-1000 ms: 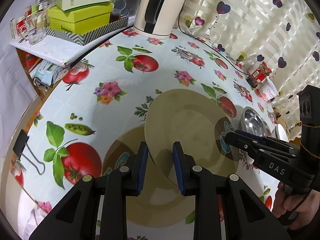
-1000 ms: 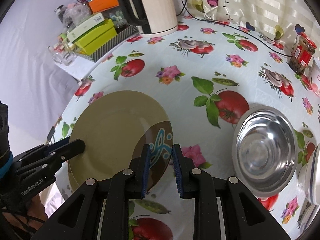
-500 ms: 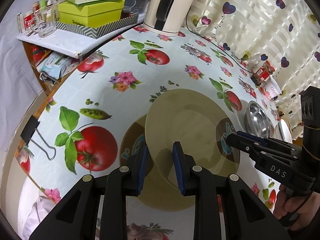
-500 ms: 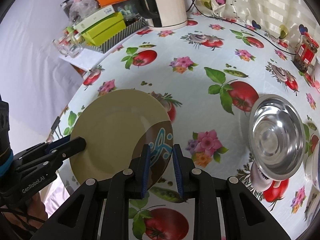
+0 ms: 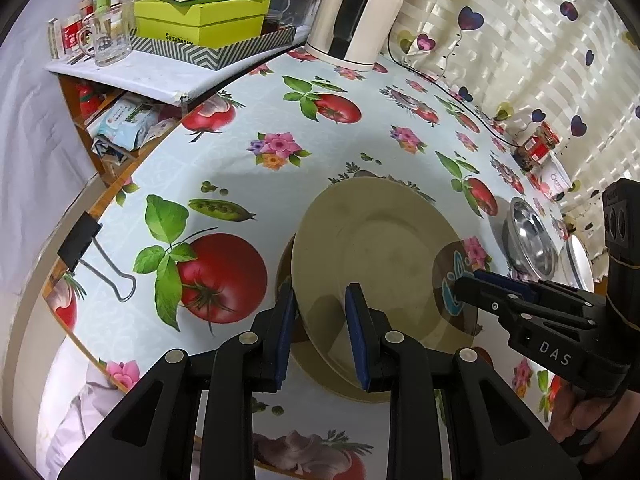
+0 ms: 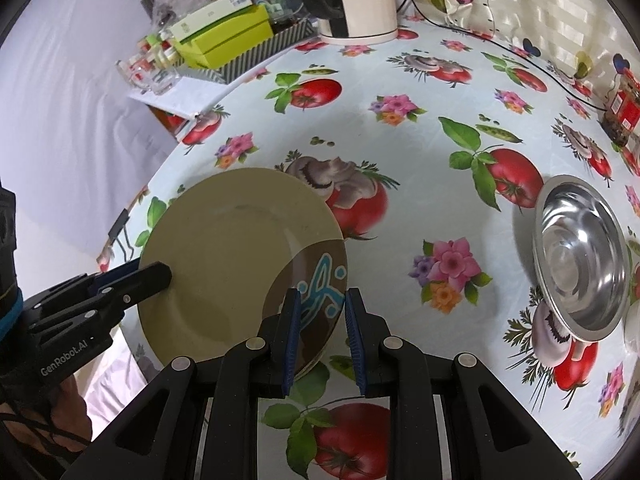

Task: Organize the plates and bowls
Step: 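Lift and carry the held plate toward the plate stack with the right gripper, then lower the beige plate onto the plate stack and open the right gripper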

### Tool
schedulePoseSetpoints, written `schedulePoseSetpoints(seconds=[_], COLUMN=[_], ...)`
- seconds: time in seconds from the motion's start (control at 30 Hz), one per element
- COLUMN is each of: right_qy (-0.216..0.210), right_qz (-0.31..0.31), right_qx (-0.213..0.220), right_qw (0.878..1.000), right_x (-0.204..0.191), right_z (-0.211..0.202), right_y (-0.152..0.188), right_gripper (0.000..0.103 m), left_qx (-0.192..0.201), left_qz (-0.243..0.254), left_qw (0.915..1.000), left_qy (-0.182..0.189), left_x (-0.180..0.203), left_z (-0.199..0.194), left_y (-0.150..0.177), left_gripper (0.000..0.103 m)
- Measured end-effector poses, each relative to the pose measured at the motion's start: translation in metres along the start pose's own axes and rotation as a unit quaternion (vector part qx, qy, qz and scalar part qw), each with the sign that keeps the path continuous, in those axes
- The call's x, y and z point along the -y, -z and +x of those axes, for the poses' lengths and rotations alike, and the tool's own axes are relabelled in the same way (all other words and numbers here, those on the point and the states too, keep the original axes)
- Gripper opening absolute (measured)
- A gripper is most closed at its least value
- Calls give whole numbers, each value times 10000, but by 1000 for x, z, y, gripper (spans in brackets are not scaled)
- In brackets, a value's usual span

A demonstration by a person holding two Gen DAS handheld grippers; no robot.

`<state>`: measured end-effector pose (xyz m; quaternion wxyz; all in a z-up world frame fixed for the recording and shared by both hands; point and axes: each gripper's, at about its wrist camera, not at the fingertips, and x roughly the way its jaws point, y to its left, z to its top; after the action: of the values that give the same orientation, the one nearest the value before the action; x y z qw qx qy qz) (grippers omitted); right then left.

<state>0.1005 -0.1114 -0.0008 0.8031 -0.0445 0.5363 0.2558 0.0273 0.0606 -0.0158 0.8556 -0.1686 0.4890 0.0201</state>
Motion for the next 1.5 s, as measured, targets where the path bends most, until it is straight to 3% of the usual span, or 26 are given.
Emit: schedulePoseSetpoints(seconds=[1.5], right_qy=[-45], right_qz=[-151], right_qx=[-69], right_qw=[9999], right_x=[-7], right_z=[7], right_y=[10], right_gripper=[27], left_qx=[-112], left_qz=[110], left_qw=[9998], left_qy=[-128], left_x=[-4], left_z=[9], left_y=[12], left_gripper=[28])
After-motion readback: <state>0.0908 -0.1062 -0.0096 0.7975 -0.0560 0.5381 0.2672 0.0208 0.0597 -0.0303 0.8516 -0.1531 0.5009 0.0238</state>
